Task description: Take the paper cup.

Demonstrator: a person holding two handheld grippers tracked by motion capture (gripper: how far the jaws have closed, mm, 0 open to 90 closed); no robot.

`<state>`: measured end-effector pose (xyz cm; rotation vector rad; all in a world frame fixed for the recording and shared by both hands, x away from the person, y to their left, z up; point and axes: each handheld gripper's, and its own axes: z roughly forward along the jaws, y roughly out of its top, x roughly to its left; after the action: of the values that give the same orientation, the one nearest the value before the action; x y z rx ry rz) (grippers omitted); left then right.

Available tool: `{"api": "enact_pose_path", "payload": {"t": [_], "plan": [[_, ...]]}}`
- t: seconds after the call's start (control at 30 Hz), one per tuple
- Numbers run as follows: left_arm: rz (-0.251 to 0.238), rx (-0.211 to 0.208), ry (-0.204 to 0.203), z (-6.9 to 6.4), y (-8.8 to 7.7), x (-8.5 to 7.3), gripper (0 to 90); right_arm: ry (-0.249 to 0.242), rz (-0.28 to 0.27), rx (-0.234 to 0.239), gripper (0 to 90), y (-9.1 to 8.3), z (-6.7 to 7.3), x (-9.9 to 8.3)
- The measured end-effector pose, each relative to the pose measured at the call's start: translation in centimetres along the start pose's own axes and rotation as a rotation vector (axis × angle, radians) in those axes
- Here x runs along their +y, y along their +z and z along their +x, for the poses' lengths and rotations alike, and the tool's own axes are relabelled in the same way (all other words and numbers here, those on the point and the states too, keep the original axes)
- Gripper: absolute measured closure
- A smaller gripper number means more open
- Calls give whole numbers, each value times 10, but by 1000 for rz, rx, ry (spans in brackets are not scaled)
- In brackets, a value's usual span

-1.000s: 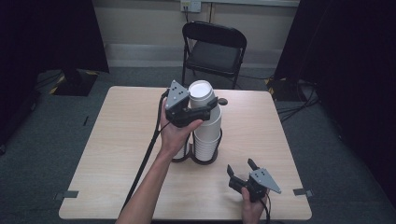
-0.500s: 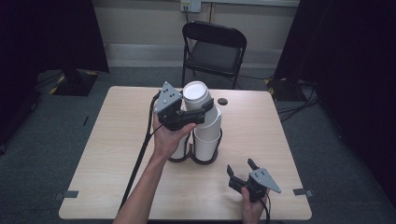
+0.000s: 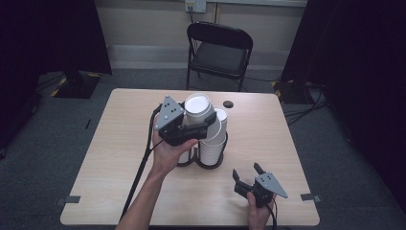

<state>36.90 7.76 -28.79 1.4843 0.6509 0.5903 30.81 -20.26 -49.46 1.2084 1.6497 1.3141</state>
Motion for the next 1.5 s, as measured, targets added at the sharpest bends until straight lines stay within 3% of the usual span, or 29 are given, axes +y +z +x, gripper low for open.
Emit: {"api": "enact_pose_path", "payload": {"t": [0.43, 0.67, 0.7, 1.03, 1.27, 1.37, 1.5], "plan": [[-23, 17, 12, -6, -25, -9, 214, 1, -2, -1, 157, 0, 0, 0], [-11, -33, -24, -10, -32, -21, 214, 2, -5, -5, 157, -1, 0, 0], [3, -57, -36, -10, -34, -25, 214, 1, -3, -4, 157, -1, 0, 0], [53, -82, -80, -9, -38, -46, 213, 1, -4, -2, 136, -1, 0, 0], [91, -91, -137, -13, -37, -71, 213, 8, -13, 2, 136, -1, 1, 0], [88, -75, -213, -11, -38, -84, 213, -21, -2, 15, 139, -1, 3, 0], [111, -92, -255, -8, -38, -92, 214, -45, 12, 8, 165, 0, 7, 0]]}}
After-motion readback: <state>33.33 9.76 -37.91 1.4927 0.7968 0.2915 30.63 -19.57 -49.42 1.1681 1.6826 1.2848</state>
